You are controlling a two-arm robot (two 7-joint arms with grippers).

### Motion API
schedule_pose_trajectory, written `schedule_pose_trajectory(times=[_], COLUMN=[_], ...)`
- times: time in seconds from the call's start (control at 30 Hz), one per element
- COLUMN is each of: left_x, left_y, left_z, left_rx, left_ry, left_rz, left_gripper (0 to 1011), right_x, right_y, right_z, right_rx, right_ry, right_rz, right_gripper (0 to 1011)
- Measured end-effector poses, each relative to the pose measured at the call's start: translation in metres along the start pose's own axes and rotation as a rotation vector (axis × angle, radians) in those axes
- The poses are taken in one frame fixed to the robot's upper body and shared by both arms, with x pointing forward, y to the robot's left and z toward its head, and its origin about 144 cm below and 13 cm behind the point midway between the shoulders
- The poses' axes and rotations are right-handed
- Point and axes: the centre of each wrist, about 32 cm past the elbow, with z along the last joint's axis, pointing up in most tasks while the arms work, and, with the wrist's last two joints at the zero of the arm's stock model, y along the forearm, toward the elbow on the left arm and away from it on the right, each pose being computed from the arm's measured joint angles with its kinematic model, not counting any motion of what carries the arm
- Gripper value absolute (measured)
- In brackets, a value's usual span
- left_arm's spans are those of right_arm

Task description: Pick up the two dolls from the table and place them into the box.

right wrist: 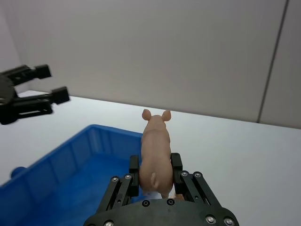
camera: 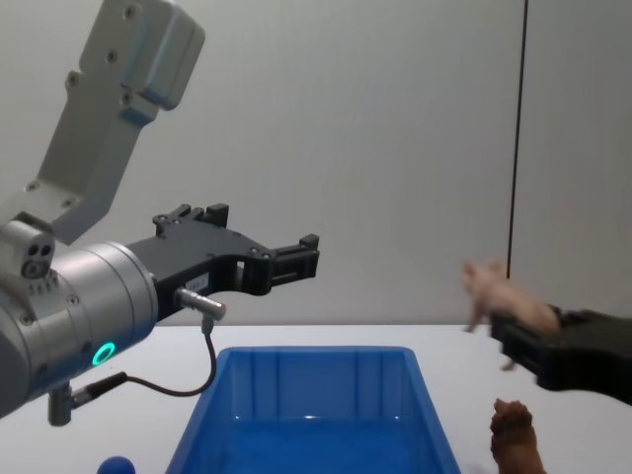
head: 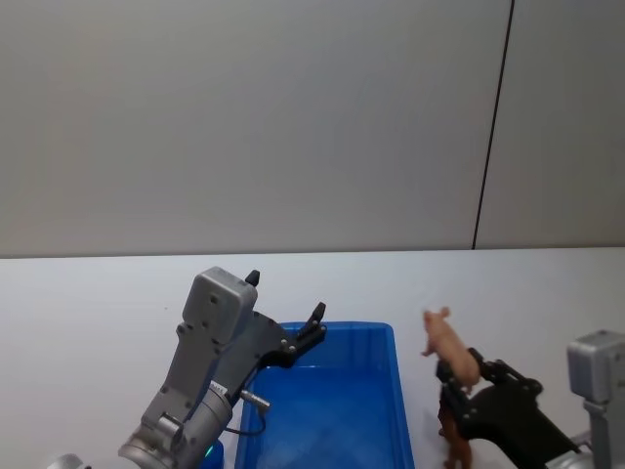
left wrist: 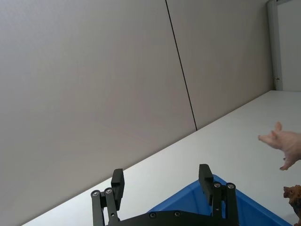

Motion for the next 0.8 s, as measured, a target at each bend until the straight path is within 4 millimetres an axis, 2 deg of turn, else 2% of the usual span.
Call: schedule_pose_trajectory(times=[0.47, 0.63, 0.8], left_x=[0.0, 0.0, 0.0], left_y=[0.0, 0.0, 0.0], left_z=[0.0, 0.0, 0.0], left_rx=[0.0, 0.0, 0.0], left_ry=[0.0, 0.0, 0.0], left_rz=[0.0, 0.0, 0.0], left_gripper=[1001, 1001, 1001], right_x=[-0.009, -0.014, -0.019], right_y=[0.039, 0.057, 0.07], right_z=[0.001, -0.002, -0.004], right_rx=[-0.005, -0.036, -0.057], right_ry=[0.082, 0.116, 0.135], right_rz=[0.203, 0.266, 0.294], right_gripper=[380, 505, 686])
